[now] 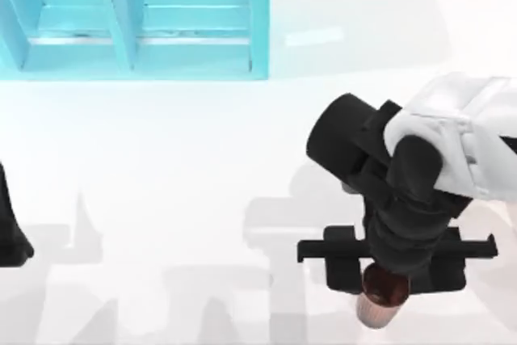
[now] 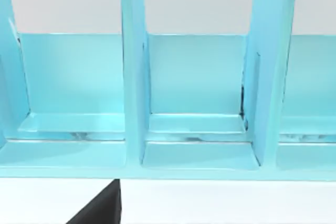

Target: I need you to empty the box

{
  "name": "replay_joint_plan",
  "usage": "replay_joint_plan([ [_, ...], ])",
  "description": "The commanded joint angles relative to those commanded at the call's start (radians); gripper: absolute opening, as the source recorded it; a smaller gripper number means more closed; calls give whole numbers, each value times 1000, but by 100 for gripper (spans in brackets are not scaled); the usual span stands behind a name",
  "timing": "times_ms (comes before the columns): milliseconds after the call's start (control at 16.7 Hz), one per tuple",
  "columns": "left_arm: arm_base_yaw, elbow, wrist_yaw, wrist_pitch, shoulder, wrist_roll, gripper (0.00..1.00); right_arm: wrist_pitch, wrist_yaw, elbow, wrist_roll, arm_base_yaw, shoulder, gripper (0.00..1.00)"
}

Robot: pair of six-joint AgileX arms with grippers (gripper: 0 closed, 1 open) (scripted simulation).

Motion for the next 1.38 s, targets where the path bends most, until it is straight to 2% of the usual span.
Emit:
replay_joint_plan([
  [240,0,0,0,0,0,0,100,91,1,-60,4,5,25,0],
  [480,0,0,0,0,0,0,100,99,1,-68,5,6,29,0],
  [1260,0,0,0,0,0,0,100,99,1,-68,5,6,29,98],
  [1380,0,0,0,0,0,0,100,99,1,-68,5,6,29,100],
])
